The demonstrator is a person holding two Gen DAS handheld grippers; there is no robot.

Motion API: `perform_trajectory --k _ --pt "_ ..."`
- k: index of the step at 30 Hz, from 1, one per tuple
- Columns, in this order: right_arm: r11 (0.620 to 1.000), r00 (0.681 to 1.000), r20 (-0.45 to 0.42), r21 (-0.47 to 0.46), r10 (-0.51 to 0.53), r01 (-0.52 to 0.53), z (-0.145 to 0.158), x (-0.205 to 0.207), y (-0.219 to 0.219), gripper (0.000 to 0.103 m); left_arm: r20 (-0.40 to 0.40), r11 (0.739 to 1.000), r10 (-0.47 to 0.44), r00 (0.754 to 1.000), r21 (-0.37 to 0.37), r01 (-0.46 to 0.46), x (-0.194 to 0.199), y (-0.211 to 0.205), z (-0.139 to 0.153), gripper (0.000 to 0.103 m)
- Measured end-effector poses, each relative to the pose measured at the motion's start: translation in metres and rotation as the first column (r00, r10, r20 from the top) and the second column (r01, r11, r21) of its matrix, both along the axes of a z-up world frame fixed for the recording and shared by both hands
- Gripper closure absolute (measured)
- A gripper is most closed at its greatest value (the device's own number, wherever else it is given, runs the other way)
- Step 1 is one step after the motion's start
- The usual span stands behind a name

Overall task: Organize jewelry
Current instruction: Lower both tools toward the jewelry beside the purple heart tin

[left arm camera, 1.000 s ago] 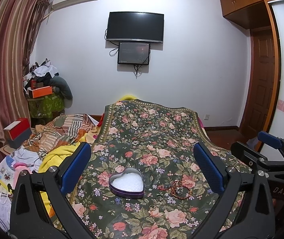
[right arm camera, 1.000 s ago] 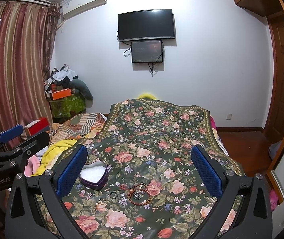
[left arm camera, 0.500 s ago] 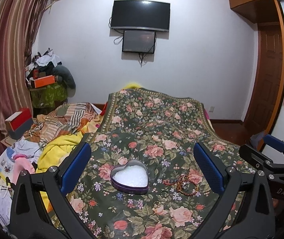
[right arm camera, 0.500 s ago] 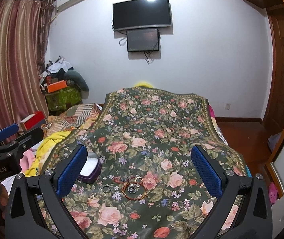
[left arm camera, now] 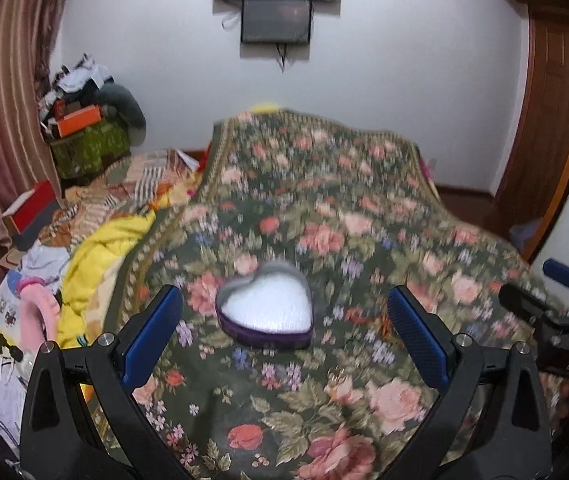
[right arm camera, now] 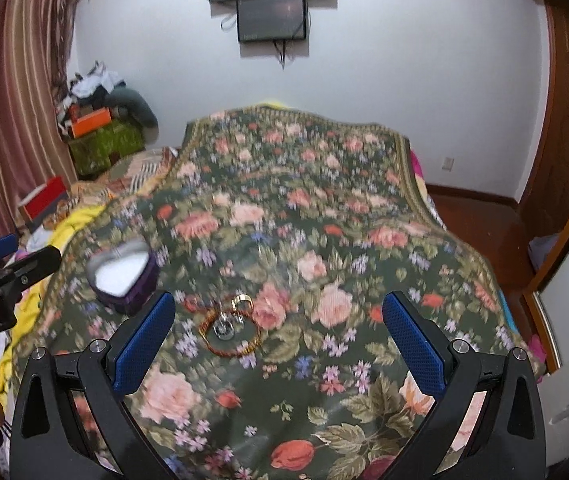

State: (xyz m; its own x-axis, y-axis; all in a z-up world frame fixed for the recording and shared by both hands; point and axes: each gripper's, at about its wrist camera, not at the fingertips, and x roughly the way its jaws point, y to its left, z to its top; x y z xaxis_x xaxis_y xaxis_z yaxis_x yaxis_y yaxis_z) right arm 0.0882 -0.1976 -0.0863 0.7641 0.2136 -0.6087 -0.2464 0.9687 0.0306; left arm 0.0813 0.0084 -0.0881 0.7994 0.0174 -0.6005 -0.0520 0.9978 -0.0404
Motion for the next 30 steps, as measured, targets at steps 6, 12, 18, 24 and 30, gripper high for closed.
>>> perform_trajectory --k 6,12,18,24,30 --pt "0.999 0.994 -0.100 0.036 0.033 -0.029 -0.024 0.010 -0.002 0.000 -0.103 0.999 -0.036 0.994 0.006 0.037 0.010 -0.004 -0.033 0.000" --pt "0.996 0.982 -0.175 0.069 0.067 -0.056 -0.043 0.020 0.001 0.001 -0.183 0.995 -0.102 0.978 -0.019 0.101 0.019 -0.014 -0.058 0.014" --pt "0.991 0.960 -0.258 0.106 0.105 -0.080 -0.058 0.029 0.006 0.016 -0.220 0.984 -0.177 0.959 -0.077 0.163 0.024 -0.020 -0.075 0.029" --pt "0.989 0.948 -0.286 0.089 0.137 -0.116 -0.064 0.034 0.020 0.028 -0.257 0.969 -0.236 0.937 -0.134 0.208 0.031 -0.022 -0.088 0.049" --pt "0.990 0.943 -0.301 0.029 0.143 -0.141 -0.073 0.037 0.029 0.028 -0.265 0.955 -0.278 0.923 -0.178 0.237 0.029 -0.026 -0.095 0.055"
